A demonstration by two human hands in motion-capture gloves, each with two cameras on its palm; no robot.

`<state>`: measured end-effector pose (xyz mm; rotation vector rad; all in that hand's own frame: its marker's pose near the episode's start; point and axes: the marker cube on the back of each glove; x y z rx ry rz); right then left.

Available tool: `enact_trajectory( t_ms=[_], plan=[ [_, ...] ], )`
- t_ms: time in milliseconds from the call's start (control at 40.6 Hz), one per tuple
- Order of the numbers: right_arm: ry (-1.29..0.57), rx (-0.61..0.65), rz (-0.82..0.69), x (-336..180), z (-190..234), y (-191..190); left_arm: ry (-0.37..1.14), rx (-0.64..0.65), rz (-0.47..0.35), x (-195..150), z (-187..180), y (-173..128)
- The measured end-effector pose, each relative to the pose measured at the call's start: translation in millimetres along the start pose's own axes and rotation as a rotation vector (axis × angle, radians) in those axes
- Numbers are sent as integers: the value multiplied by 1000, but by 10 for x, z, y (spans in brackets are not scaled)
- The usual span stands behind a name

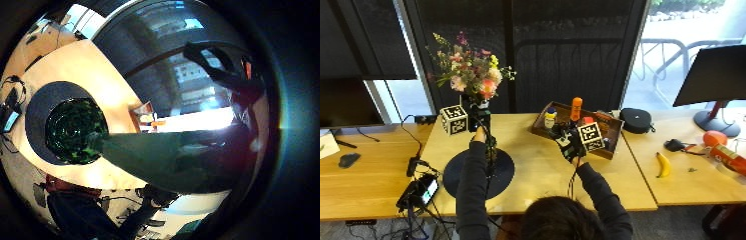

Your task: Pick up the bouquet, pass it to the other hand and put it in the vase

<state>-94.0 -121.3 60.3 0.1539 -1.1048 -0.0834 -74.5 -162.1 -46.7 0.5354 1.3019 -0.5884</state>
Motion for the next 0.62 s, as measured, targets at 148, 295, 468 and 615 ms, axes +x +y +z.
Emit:
enact_trajectory(
  t_ms=[148,295,468,615],
  plan=[
    [-10,-18,9,121,-6,13,-134,-315,-103,-735,-65,98],
    [23,-32,25,335,-85,84,-423,-491,-189,-1551,-311,401],
    [47,-13,55,675,-168,124,-546,-486,-113,-1491,-547,460],
    [40,-21,99,932,-169,108,-639,-448,-29,-1313,-636,470]
  ],
)
